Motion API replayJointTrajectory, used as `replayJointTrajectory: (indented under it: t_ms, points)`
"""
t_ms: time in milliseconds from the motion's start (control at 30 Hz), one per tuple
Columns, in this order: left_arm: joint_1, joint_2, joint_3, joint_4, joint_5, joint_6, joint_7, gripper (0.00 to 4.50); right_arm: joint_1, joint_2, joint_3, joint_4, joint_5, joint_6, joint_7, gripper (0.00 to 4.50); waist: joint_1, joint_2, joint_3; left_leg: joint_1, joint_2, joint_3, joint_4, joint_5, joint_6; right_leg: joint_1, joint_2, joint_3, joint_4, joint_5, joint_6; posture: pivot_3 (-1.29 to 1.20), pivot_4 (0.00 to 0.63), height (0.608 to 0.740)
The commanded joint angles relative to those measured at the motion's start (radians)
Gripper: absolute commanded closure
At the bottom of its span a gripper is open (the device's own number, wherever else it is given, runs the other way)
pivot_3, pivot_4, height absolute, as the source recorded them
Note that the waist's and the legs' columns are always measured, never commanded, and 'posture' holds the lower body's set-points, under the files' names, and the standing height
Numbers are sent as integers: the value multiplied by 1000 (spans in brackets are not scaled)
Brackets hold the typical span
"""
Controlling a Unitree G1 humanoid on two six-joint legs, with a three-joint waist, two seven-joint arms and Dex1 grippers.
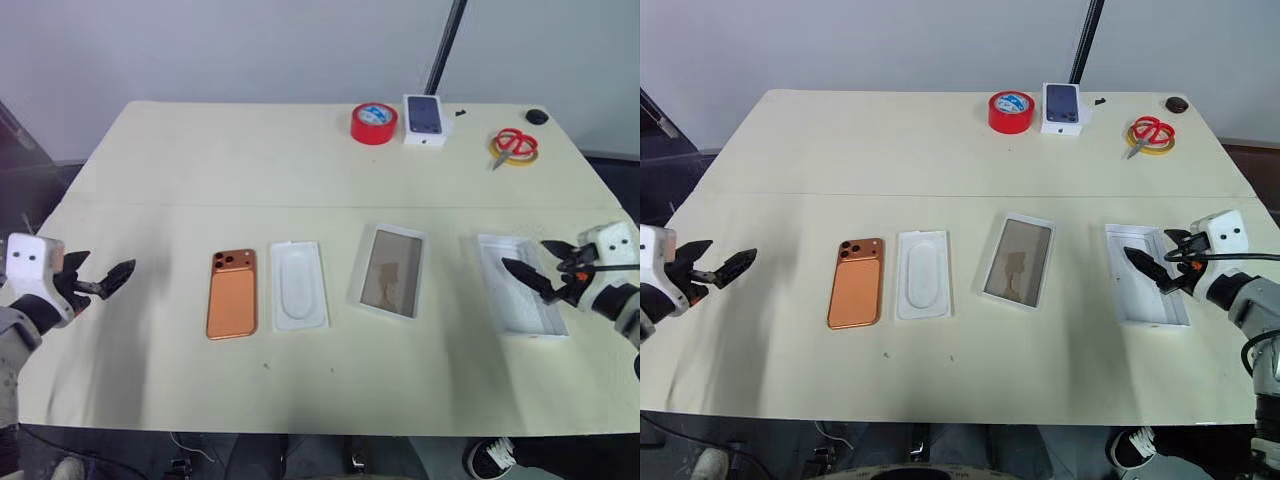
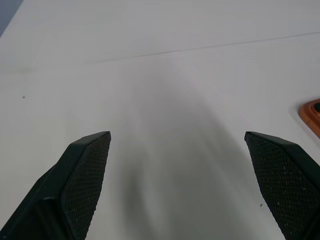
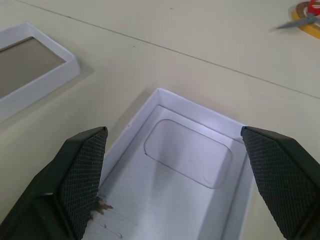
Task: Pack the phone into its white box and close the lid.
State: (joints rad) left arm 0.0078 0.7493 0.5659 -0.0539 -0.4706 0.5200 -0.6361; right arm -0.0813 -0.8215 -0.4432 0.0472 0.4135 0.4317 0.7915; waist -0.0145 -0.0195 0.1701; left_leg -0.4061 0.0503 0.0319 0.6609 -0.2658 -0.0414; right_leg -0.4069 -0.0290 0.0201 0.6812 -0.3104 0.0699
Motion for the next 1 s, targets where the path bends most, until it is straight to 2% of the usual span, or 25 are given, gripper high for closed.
replayJointTrajectory:
  t_ms: [33,300,467,600,733,833,1000]
  points:
    - [-6,-1,6,-34,-11,-2,6,0,4,1,-8,-59,19,1,3,46,0,0,0,0,0,0,0,0,0,0,0,0,0,0,0,0,150,732]
    - [-26,-31,-26,-80,-18,25,23,0,-9,4,11,-137,28,23,7,46,0,0,0,0,0,0,0,0,0,0,0,0,0,0,0,0,150,732]
    - [-61,-71,-77,-160,-54,71,42,0,-69,20,129,-214,19,35,22,46,-3,0,0,0,0,0,0,0,0,0,1,0,0,0,0,0,150,732]
    - [-123,-156,-195,-278,-103,169,100,0,-140,35,231,-267,11,40,38,46,1,0,0,0,0,-1,1,0,0,0,1,0,1,0,0,0,150,732]
    - [-198,-262,-330,-363,-158,321,195,0,-181,67,337,-318,-14,47,35,46,5,-1,0,-2,-1,-2,2,0,0,1,1,-1,1,0,1,0,150,732]
    - [-246,-360,-316,-394,-266,505,322,0,-216,94,386,-328,-25,44,30,46,-1,-1,0,-1,-1,-2,3,0,0,0,1,-1,1,0,1,0,150,732]
    - [-306,-445,-319,-440,-327,748,484,0,-187,106,405,-352,-35,36,22,46,0,-1,0,-1,-1,-3,3,0,0,0,2,-1,2,0,1,0,150,732]
